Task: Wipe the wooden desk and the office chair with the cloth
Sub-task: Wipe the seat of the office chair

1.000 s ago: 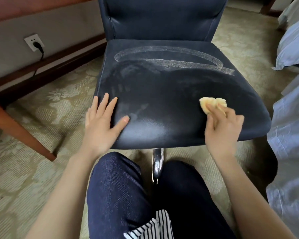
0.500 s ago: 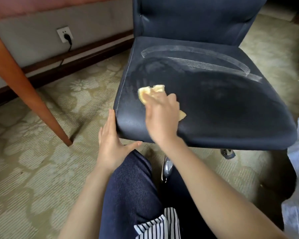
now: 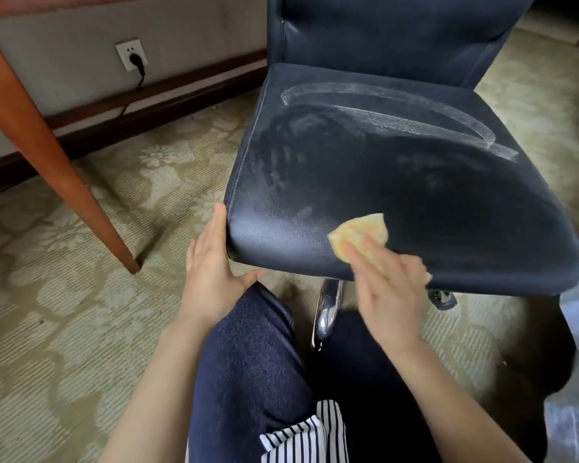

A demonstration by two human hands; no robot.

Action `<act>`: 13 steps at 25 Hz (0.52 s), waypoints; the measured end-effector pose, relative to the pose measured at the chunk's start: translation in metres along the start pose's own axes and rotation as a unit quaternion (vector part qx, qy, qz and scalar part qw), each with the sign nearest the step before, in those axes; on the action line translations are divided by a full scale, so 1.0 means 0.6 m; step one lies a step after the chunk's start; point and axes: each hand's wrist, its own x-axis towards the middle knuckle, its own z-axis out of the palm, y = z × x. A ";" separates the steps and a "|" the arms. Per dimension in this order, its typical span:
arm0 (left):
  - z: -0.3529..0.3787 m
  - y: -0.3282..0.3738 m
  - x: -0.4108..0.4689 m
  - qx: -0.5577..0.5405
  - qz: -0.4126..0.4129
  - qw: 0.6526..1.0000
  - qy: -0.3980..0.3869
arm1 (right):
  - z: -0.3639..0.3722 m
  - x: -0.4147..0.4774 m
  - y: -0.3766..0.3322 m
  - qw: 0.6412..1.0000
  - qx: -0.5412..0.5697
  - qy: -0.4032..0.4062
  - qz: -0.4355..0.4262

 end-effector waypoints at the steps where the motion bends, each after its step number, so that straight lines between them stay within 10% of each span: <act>1: 0.000 -0.001 0.000 -0.001 -0.001 1.000 -0.004 | -0.009 -0.006 0.018 0.999 -0.014 0.014 0.036; 6: 0.001 -0.004 -0.002 -0.043 -0.004 0.999 -0.027 | -0.015 0.034 0.015 0.962 -0.030 0.044 0.268; 13: -0.010 -0.003 0.000 -0.037 -0.015 0.997 -0.065 | 0.070 0.222 -0.014 0.963 -0.078 -0.181 0.185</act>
